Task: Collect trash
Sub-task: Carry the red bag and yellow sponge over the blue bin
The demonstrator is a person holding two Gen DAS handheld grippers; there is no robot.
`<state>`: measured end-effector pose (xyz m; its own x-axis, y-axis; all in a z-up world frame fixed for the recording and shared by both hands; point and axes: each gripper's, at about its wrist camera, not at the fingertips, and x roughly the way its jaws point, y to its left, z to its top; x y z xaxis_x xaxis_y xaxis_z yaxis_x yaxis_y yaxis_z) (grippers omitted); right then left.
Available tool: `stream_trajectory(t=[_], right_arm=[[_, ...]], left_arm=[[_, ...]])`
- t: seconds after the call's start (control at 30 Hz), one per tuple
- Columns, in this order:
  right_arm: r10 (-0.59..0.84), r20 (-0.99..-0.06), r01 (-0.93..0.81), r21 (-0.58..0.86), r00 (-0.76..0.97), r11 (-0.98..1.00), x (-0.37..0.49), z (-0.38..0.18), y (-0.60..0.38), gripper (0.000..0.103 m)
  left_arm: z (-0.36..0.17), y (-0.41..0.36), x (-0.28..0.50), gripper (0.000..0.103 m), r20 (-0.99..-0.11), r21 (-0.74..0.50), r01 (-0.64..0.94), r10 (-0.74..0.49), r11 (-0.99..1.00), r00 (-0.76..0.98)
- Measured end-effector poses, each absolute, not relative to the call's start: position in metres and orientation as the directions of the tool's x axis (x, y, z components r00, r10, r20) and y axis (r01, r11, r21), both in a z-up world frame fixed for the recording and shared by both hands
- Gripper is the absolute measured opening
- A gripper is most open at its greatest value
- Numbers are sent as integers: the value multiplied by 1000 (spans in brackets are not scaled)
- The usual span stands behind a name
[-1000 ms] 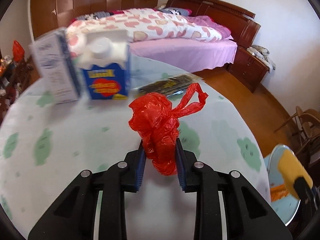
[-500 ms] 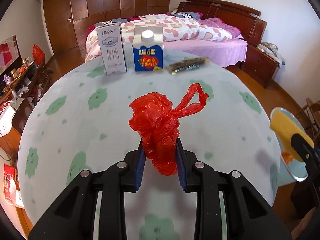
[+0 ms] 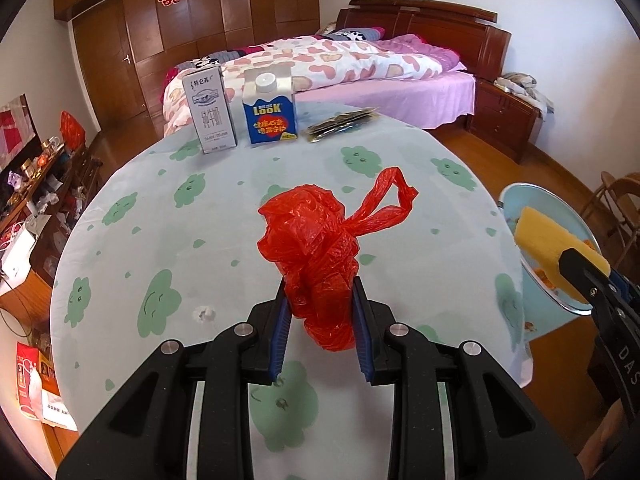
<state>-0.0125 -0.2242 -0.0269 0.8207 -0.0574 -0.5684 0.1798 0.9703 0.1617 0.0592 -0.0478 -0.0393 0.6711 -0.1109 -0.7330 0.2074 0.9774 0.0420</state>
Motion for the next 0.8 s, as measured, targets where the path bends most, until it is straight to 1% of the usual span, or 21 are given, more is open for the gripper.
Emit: stream_trajectory(t=[0.4,0.8], right_arm=[[-103,-551,226,159,828,961,-35,-25,-245,27],[-112,-541,230,154,833,961,-44,-24,-250,27]], left_arm=[[-35,-67,40,28,-731,29,251,-150,968,666],[-26,-77,23,29,-711,63,271,-147,961,687]])
